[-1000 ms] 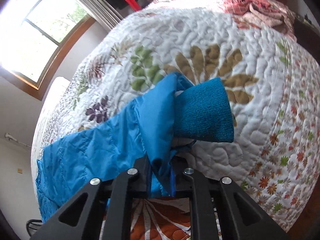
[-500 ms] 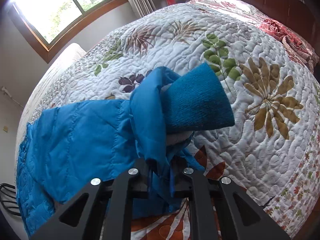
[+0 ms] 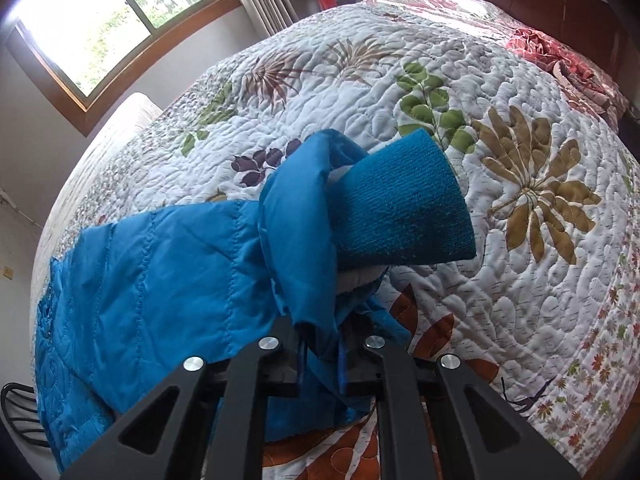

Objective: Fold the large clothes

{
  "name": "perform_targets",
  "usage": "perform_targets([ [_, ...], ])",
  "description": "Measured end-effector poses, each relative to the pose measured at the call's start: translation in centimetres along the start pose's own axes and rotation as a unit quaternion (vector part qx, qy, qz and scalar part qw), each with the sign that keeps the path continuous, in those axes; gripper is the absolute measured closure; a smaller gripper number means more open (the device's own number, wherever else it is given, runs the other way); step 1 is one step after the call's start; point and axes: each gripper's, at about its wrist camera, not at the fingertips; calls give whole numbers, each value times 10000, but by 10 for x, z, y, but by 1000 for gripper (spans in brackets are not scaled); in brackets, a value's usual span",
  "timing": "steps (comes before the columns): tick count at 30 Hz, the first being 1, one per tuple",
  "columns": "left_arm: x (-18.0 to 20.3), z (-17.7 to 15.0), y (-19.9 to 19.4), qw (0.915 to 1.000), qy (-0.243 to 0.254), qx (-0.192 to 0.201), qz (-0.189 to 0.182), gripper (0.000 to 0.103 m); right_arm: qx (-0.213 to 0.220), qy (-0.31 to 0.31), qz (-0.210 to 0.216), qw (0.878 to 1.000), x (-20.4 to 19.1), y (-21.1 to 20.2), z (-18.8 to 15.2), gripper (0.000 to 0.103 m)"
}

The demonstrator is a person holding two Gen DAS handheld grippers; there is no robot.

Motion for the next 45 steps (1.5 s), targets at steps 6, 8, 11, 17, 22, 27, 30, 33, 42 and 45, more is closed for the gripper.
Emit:
perform_targets([
  [6, -20, -15, -12, 10000, 29, 30, -21, 2, 299, -472, 227, 9982, -52, -46, 2, 93],
  [8, -38, -21, -18, 9999, -57, 124, 71, 2, 370, -783, 409, 9954, -79, -59, -2, 93],
  [11, -65, -30, -21, 9988, -245, 120, 401, 3, 461, -1353, 722, 9871, -133, -74, -17, 93],
  [17, -99, -42, -19, 9981, -553, 194, 182, 2, 185, -2681, 1509, 9513, -277, -79, -75, 93],
  [22, -103, -42, -21, 9981, -549, 239, 152, 2, -274, -3803, 1281, 9155, -389, -36, -143, 87],
  [27, -108, -42, -20, 9980, -566, 288, -2, 3, -987, -4526, 1763, 8685, -417, -8, -197, 65],
  [30, -107, -41, -21, 9981, -562, 246, 45, 3, -794, -4447, 1726, 8753, -392, -17, -192, 65],
  [33, -98, -33, -25, 9976, -652, 208, 64, 3, -564, -4151, 1482, 8959, -345, -29, -174, 64],
  [42, 12, 35, -70, 9946, 276, 459, -884, 3, 274, -2748, 773, 9580, -197, -47, -107, 58],
  [45, 78, 71, -69, 9918, 718, 375, -985, 3, 468, -2346, 231, 9707, -174, -36, -88, 57],
])
Point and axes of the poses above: each gripper's, at about its wrist camera, not at the fingertips, and y roughly the way its jaws point, x to its right, z to its top, and after that the axes turned 12 degrees about -x, right-handed
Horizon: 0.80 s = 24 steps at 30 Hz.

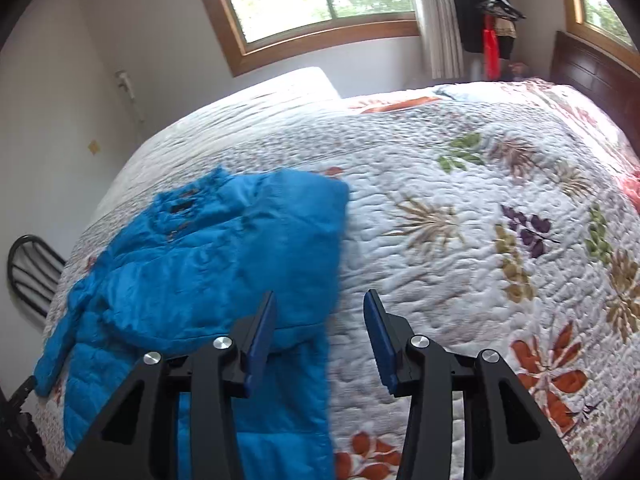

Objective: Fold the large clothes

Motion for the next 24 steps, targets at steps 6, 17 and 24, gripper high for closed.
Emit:
perform_targets([
  [6, 94, 65, 55, 9981, 324, -374, -357, 3, -278, 106, 510, 9983, 5, 35, 16, 57],
  [17, 164, 109, 134, 9935, 404, -884, -591, 5, -567, -421, 295, 9971, -33, 77, 20, 58],
  [24, 171, 103, 138, 9957, 559, -673, -311, 28, -720, -644, 99, 9953, -49, 91, 24, 62],
])
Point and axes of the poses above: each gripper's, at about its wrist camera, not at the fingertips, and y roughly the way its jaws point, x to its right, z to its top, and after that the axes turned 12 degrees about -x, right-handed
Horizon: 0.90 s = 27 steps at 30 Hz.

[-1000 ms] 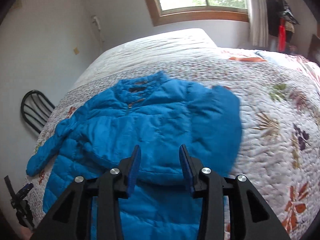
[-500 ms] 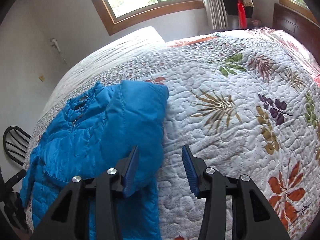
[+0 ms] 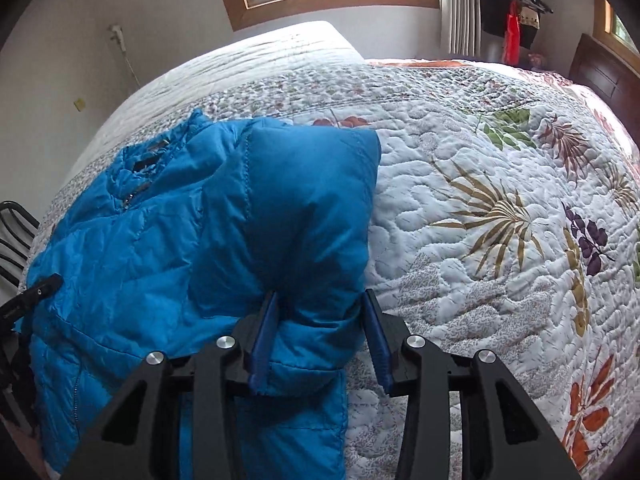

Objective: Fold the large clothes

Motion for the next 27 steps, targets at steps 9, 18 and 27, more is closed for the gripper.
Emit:
perform_targets([
  [9, -13, 2, -10, 9995, -61, 285, -79, 78, 30, -14, 333, 9994, -1, -1, 1, 63],
  [18, -33, -1, 4, 9995, 9, 275, 182, 79, -53, -119, 332, 9994, -8, 9, 5, 59],
  [27, -27, -9, -50, 9977, -46, 650, 208, 50, 378, -186, 861, 9954, -10, -54, 0, 61],
])
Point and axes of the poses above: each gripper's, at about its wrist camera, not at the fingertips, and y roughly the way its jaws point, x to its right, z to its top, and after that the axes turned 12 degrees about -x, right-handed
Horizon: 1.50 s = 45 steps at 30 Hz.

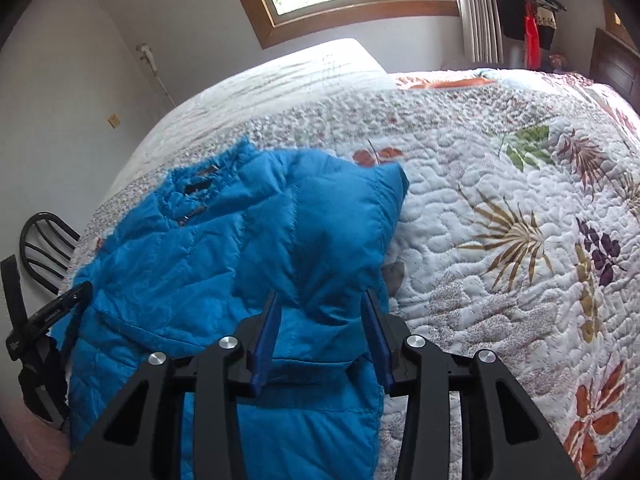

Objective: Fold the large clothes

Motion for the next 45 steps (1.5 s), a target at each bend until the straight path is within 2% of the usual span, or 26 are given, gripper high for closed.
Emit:
perform_targets([
  [2, 15, 3, -6, 9998, 160, -6, -112, 48, -81, -166, 133, 9997, -15, 0, 4, 61],
  [4, 33, 5, 2, 9990, 341, -147, -231, 48, -251, -291, 10, 9993, -27, 11, 7, 63],
  [6, 45, 6, 21, 9981, 485, -362, -142, 48, -426, -271, -257, 9984, -31, 28, 9, 63],
  [9, 42, 3, 59, 9960, 450, -774, -29, 48, -807, -124, -354, 9960, -22, 56, 7, 66],
  [12, 43, -4, 64, 9955, 702, -634, 88, 48, -948, -25, -102, 9954, -9, 77, 3, 68],
  [14, 45, -7, 65, 9952, 768, -592, 166, 48, -949, 11, 16, 9955, -4, 81, 4, 69],
  [26, 42, -12, 64, 9973, 659, -318, 84, 47, -638, -136, -10, 9979, -7, 84, -1, 69],
  [31, 43, -12, 57, 9978, 591, -302, 43, 40, -455, -201, -107, 9987, -13, 75, -4, 68],
  [32, 39, -13, 51, 9981, 508, -336, -45, 38, -382, -209, -89, 9990, -14, 67, -6, 68],
  [34, 28, -15, 30, 9992, 320, -197, -163, 21, -208, -274, -103, 9994, -14, 46, -11, 61],
  [36, 12, -22, 6, 9998, 193, -45, 98, 15, -43, -188, -334, 9993, -9, 25, -14, 57],
  [38, -10, -31, -12, 9999, 95, -6, 114, 14, 106, -20, -440, 9990, 6, 7, -17, 50],
  [43, -102, -71, -42, 9957, -750, -229, 502, 14, 216, 814, -1408, 9864, 73, -22, -22, 50],
  [45, -143, -95, -50, 9910, -1162, -327, 573, 14, 242, 1098, -1592, 9808, 100, -33, -29, 50],
])
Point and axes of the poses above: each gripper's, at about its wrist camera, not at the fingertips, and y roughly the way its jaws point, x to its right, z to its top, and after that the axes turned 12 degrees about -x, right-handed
